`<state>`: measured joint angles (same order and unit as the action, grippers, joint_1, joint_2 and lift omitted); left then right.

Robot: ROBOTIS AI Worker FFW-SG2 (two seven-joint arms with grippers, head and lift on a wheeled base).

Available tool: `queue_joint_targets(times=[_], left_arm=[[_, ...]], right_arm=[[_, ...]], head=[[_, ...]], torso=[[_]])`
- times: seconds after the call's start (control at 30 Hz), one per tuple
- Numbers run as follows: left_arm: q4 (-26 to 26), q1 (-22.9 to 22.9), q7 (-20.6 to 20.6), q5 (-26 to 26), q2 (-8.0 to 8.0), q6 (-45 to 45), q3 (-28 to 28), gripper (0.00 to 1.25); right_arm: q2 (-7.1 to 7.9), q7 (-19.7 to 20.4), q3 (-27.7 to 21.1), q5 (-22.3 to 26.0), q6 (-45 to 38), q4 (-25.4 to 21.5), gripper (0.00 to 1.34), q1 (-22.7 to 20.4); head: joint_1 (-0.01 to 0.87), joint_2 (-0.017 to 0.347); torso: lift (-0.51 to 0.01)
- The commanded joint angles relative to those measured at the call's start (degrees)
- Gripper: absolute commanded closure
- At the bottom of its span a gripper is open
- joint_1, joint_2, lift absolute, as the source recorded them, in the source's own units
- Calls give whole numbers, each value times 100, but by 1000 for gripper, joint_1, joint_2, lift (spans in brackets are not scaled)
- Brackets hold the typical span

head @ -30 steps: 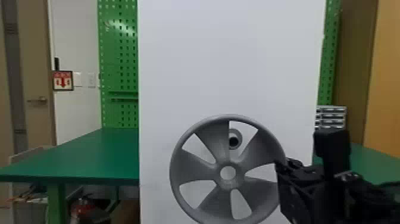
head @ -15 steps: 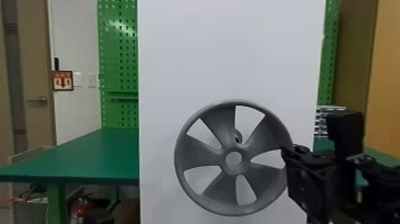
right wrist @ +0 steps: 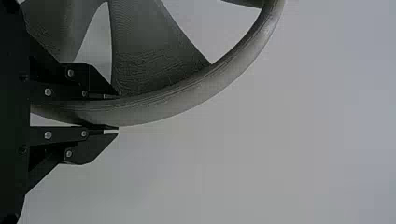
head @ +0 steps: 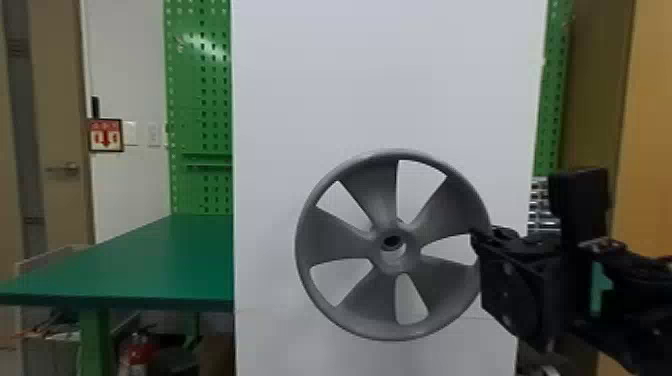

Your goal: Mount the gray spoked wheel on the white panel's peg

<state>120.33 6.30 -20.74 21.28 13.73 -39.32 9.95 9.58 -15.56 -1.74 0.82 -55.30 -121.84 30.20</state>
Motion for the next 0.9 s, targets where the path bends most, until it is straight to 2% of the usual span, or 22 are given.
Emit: queue_joint_targets(times=[0.0, 0.17, 0.87], left_arm=[[-1, 2, 0, 7, 7, -6, 7, 496], [-1, 11, 0, 7, 7, -6, 7, 496], [-1, 46, 0, -1, 25, -6, 34, 496]], right_arm=[[9, 53, -2, 146, -7, 90, 1225, 56], [0, 176, 42, 252, -34, 99, 1225, 100], [35, 273, 34, 339, 28, 178, 1223, 188]], head=[[123, -8], [123, -8], [123, -8]], torso=[[-397], [-397], [-397]])
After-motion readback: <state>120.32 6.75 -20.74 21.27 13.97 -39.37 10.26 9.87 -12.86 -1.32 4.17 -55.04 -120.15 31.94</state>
